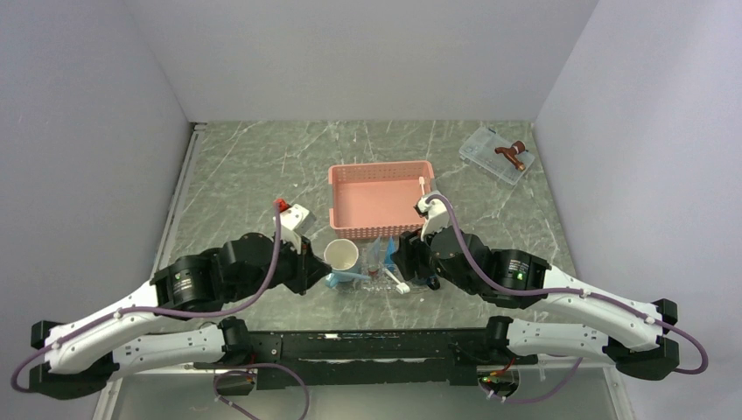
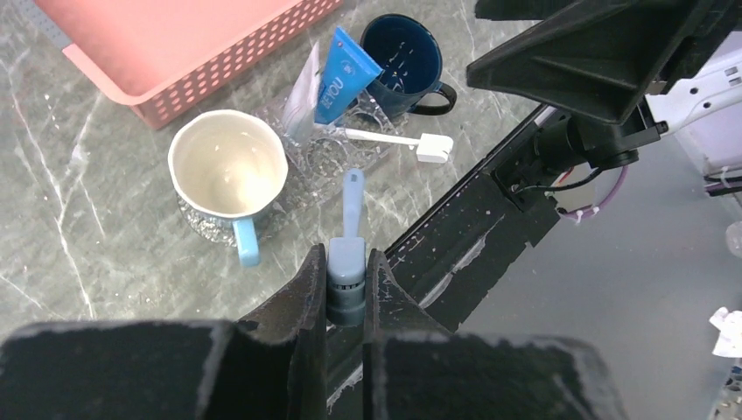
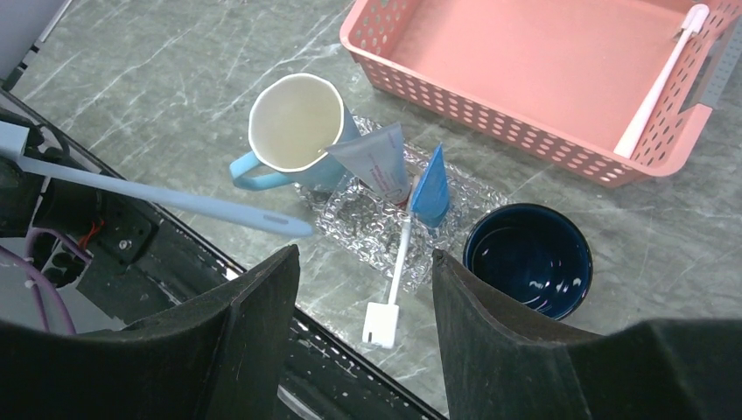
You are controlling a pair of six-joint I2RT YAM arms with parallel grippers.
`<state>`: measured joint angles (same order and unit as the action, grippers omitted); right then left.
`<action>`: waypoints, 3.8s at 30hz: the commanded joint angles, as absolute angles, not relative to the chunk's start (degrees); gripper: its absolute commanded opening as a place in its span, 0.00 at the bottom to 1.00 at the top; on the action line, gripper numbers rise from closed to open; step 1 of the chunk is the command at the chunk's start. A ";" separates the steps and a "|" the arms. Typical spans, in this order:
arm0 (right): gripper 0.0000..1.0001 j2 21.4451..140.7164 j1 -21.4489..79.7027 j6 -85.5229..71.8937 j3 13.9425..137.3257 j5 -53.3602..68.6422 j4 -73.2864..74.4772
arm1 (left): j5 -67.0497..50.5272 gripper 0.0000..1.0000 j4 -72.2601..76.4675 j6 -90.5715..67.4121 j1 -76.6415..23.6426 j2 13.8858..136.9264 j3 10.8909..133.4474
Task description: Prepare toiletry sets of a toothbrush and toothpaste on the tray
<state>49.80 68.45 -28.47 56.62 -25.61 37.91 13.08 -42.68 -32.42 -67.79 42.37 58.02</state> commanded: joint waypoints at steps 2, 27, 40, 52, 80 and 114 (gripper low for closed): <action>0.59 48.82 68.54 -29.09 56.30 -27.73 37.09 | 26.84 0.00 -42.94 -33.77 -75.40 47.67 63.13; 0.59 48.50 68.42 -28.77 54.51 -27.99 37.36 | 30.93 0.00 -37.67 -30.58 -78.73 60.08 64.16; 0.59 47.49 68.38 -29.71 52.52 -27.86 37.02 | 29.71 0.00 -35.76 -30.82 -78.74 64.50 63.57; 0.59 46.95 68.29 -30.05 51.80 -27.91 36.83 | 29.70 0.00 -33.37 -31.26 -78.73 68.86 62.09; 0.60 46.55 68.10 -30.76 50.89 -27.53 36.74 | 31.46 0.00 -31.40 -31.26 -78.71 74.88 61.23; 0.61 46.12 68.04 -30.98 51.24 -27.60 37.33 | 31.56 0.40 -35.02 -31.07 -78.75 72.07 62.90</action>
<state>47.11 68.12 -30.24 50.76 -26.74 37.95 31.11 -34.98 -31.09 -78.37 74.56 60.86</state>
